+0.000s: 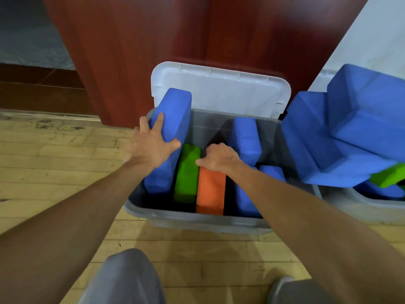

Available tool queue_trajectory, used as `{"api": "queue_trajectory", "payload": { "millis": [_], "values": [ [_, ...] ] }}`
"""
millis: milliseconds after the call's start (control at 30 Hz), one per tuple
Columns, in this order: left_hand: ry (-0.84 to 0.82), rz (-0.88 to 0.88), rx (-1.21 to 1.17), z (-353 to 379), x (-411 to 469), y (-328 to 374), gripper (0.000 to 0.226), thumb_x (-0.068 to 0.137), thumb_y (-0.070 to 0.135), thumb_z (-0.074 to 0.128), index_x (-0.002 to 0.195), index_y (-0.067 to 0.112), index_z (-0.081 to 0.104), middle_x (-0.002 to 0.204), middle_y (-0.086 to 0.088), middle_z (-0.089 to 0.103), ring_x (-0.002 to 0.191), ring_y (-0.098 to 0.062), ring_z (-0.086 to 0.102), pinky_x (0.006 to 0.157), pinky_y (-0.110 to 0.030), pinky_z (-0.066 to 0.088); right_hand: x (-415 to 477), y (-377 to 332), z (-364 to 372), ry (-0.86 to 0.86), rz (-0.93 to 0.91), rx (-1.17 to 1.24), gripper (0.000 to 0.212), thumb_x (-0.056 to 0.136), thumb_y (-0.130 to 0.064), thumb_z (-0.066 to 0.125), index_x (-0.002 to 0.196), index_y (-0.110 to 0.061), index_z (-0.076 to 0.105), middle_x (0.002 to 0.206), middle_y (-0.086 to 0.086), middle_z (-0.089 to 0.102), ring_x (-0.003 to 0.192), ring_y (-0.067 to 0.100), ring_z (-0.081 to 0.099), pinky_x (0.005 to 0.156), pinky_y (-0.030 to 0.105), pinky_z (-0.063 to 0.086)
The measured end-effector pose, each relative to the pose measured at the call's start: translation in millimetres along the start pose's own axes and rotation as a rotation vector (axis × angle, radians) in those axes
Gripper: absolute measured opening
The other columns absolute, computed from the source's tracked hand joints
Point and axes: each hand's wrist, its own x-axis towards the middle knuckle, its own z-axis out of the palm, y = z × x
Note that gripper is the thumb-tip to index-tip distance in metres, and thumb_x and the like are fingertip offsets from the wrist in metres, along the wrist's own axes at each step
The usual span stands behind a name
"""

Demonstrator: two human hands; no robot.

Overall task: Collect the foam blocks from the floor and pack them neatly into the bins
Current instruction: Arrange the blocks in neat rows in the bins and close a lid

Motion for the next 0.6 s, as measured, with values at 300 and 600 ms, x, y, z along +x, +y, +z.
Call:
{"api": "queue_trajectory", "payload": {
  "millis": [300, 600],
  "values": [
    [0.027, 0.013, 0.046, 7.8, 2.1, -1.0, 0.079, 0.082, 0.053, 0.054, 0.15, 0.028, 0.022, 0.138, -0.007, 0.027, 0.115, -0.036, 0.046, 0.095, -0.046, 0.043, -5.9, 9.9, 12.5, -0.155, -0.037, -0.197, 0.081, 0.079, -0.076, 0.047, 0.14, -0.022, 0.043, 0.143, 0.006, 0.046, 0.133, 0.03, 0.041, 0.102, 0.042, 0.037],
    [0.034, 0.017, 0.053, 7.8, -0.4, -0.5, 0.079, 0.082, 0.053, 0.054, 0.15, 0.028, 0.023, 0.14, -0.007, 0.027, 0.114, -0.036, 0.047, 0.092, -0.046, 0.044, -6.0, 15.0, 7.4, -0.098, -0.043, -0.04, 0.065, 0.082, -0.052, 0.063, 0.131, -0.018, 0.04, 0.126, 0.013, 0.054, 0.116, 0.036, 0.054, 0.086, 0.038, 0.044]
  ]
}}
